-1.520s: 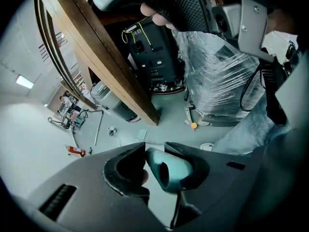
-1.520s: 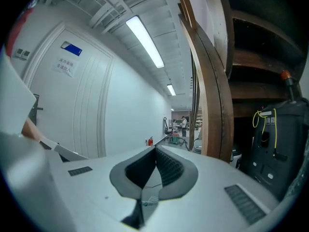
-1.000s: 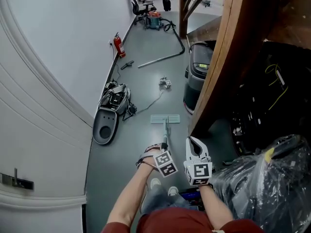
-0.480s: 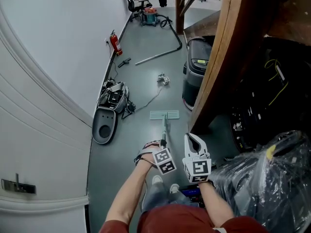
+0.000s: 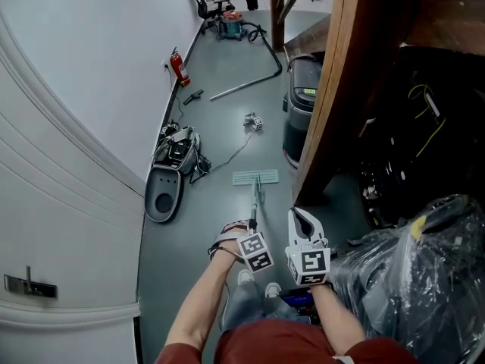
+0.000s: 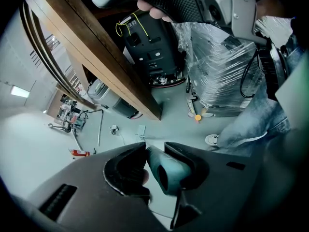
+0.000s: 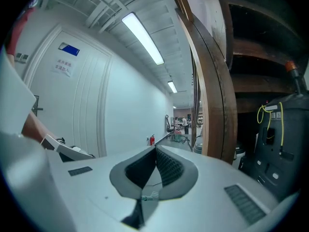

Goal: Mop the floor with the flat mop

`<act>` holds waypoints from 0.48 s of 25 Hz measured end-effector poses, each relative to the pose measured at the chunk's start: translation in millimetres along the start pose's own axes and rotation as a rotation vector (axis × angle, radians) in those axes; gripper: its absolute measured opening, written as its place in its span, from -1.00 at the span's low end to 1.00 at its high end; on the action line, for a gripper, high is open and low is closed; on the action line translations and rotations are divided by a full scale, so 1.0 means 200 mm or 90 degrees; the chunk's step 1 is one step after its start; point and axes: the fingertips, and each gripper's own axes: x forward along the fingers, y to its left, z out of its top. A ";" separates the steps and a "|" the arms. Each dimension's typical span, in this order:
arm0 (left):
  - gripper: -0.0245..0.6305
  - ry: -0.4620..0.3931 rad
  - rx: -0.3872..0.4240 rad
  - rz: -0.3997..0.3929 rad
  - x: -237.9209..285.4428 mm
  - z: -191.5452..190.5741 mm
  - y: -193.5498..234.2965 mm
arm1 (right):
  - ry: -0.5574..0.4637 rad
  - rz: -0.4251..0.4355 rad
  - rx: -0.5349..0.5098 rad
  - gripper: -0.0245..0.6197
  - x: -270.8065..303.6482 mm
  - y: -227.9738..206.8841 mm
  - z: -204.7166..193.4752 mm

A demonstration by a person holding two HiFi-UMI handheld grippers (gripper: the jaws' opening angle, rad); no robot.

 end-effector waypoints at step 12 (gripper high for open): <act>-0.52 0.008 -0.011 -0.007 -0.20 -0.04 -0.31 | -0.005 -0.004 0.009 -0.87 -0.31 0.12 -0.02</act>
